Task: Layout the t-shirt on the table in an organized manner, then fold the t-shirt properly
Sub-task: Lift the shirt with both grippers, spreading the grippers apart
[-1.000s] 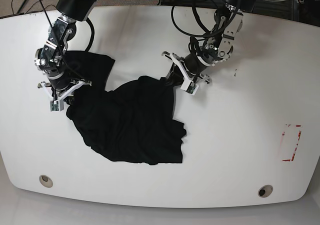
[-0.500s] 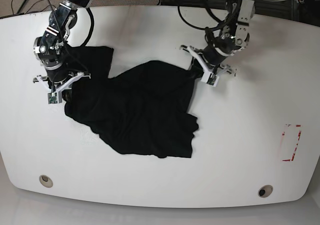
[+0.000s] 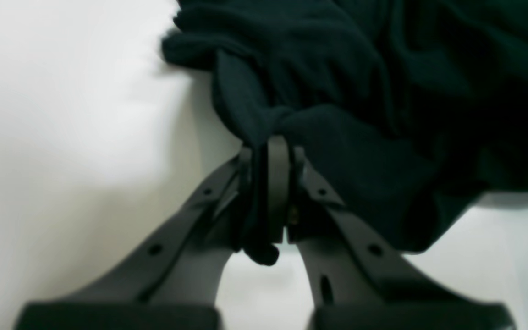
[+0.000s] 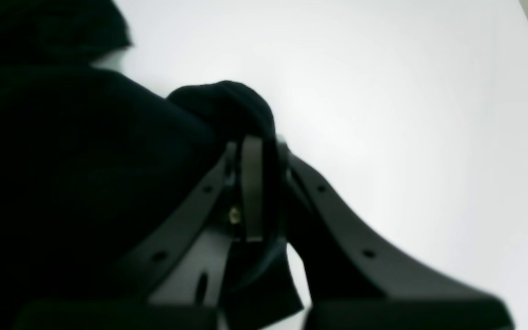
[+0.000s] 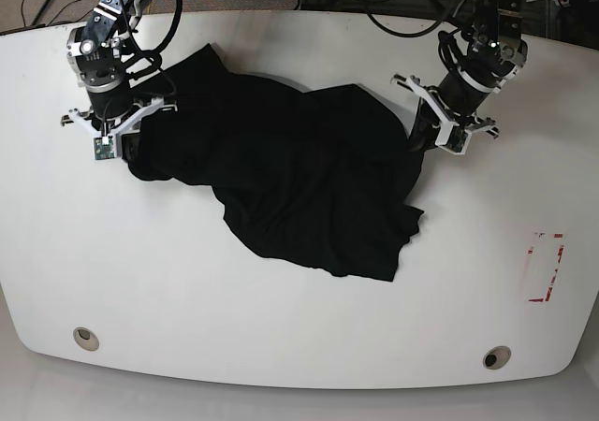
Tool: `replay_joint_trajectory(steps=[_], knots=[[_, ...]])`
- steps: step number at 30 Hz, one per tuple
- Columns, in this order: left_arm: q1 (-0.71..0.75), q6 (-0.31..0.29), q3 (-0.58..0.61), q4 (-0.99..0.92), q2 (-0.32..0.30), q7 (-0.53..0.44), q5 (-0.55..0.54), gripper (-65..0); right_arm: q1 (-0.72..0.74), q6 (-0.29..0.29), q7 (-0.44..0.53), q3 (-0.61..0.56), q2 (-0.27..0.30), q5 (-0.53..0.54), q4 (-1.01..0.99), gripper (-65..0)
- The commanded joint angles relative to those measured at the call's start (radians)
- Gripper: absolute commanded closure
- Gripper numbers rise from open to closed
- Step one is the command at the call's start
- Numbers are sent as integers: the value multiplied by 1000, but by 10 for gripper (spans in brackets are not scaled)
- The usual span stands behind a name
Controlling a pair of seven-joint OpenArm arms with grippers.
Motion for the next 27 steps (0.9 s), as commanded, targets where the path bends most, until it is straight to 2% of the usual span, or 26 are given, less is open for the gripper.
replay_joint_trajectory(steps=[1,6,13,19,22,27], knots=[[6,-37,-43,54,-4,-29,-10,-3,-8,1,27,0,-3,8,28,-2],[26,-72,-82,91,-1,-28,-12,-3,-11,1,27,0,-3,8,28,-2],[12,-72,-112,94,-1,-29,-12,-3,43,1,27,0,0,2,28,-2],[-72,-71,-149,91,1,-25,-12,-3,130,1,13,0,17,1,25,-2],[-132,-71,-164,86,1,20,-12,-3,182,0,-25,0,40,1,20,-2],[-275,-72,-195,78,27,172,-10,-3,281,0,-84,0,63,2,3,-2]])
